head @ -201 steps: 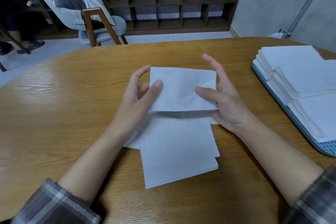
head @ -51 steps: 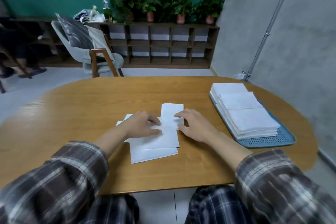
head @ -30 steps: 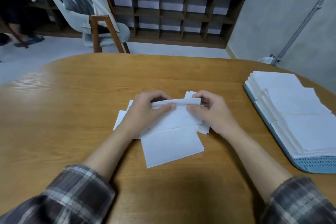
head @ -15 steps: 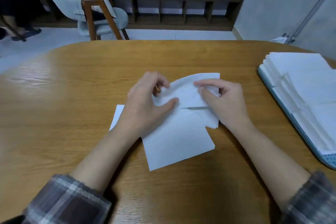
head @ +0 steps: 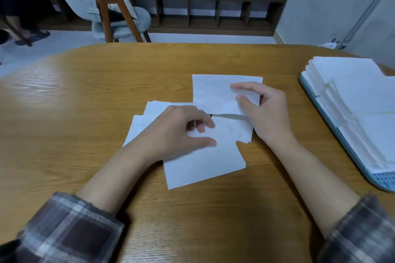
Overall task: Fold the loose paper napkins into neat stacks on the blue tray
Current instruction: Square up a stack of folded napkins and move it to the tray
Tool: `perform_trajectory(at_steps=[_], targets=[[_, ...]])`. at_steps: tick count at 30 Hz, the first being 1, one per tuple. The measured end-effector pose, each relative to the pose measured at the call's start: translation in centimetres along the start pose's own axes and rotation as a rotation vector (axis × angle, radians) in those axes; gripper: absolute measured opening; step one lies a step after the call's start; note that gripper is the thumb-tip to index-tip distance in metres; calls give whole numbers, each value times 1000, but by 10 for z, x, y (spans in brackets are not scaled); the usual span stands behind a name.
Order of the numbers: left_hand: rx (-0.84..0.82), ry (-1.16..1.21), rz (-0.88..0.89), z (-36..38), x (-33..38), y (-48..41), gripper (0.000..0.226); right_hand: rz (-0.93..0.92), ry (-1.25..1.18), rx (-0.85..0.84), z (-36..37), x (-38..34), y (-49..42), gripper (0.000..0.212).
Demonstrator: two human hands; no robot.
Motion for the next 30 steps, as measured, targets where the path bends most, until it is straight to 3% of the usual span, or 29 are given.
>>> perform_trajectory(at_steps=[3,11,17,22,30], targets=[[-24,-79,-37,3,3,0,45,11,-7,-11,0,1,0,30],[41,35,43,0,9,1,16,-12,4,-42,5,0,-1,28],[90,61,103,-6,15,2,15,-40,-58,-78,7,-5,-1,19],[151,284,53,-15,6,4,7,-46,-152,-116,10,-10,0,18],[167,73,87,-12,8,5,9,-33,-127,-127,13,-9,0,18]])
Point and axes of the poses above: each hand's wrist, its own y-axis away from the middle knuckle, its own z-axis out of the palm, x = y × z, the point moved 8 cm from there along -y, towards the middle knuckle, and after that the axes turned 15 degrees about -x, right-handed, at the moved point
